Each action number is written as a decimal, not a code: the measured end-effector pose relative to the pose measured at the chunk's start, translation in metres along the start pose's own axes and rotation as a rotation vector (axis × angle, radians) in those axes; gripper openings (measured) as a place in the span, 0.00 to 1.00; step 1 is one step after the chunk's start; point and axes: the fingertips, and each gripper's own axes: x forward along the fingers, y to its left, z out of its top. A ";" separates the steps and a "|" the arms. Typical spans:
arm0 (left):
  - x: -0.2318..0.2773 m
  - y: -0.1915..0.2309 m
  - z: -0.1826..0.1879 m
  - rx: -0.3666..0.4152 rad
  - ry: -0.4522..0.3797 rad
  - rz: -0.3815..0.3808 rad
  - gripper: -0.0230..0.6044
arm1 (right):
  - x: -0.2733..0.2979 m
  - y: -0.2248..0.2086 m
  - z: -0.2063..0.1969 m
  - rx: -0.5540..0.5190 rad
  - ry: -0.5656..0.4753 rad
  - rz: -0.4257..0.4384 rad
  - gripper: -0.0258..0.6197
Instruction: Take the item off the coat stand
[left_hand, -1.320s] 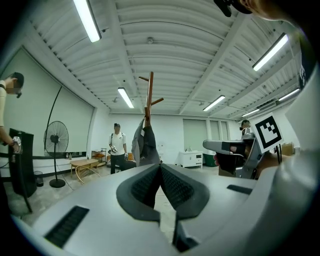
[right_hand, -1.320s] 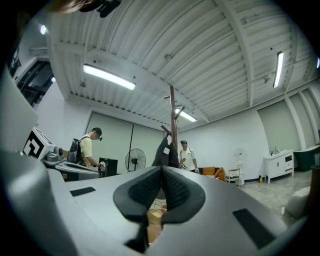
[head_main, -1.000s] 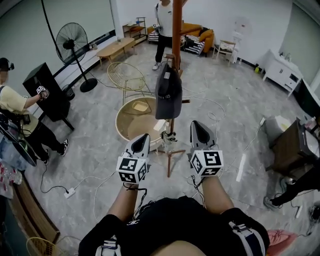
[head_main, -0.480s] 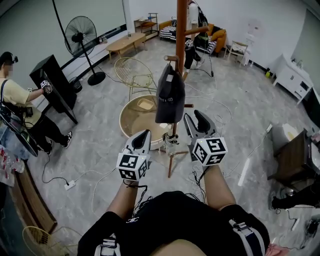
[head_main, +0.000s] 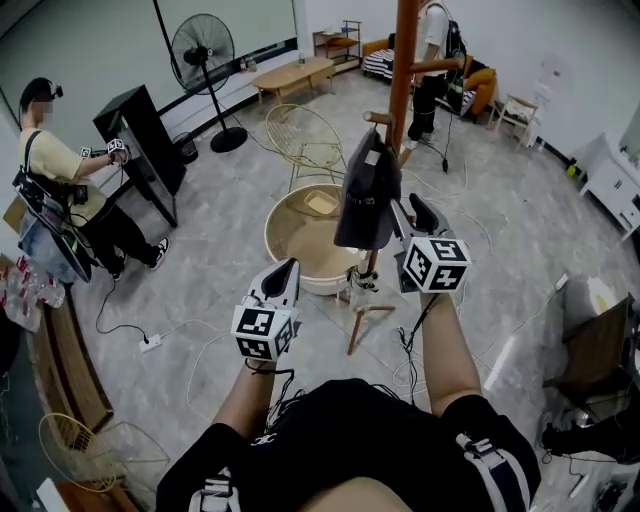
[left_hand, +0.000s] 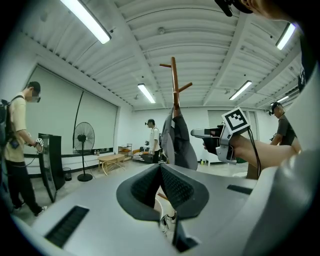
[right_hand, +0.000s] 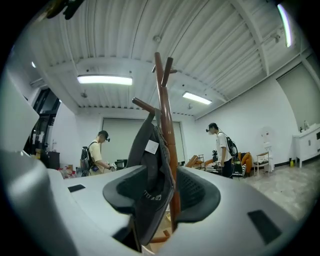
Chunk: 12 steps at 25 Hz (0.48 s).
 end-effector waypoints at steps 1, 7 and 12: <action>-0.002 0.004 -0.001 -0.002 0.003 0.016 0.06 | 0.007 -0.003 -0.001 -0.005 0.010 0.004 0.35; -0.006 0.017 -0.011 -0.010 0.016 0.075 0.06 | 0.038 -0.015 -0.013 -0.037 0.104 -0.005 0.24; -0.009 0.021 -0.007 -0.013 0.015 0.085 0.06 | 0.040 -0.015 -0.004 -0.027 0.079 -0.041 0.08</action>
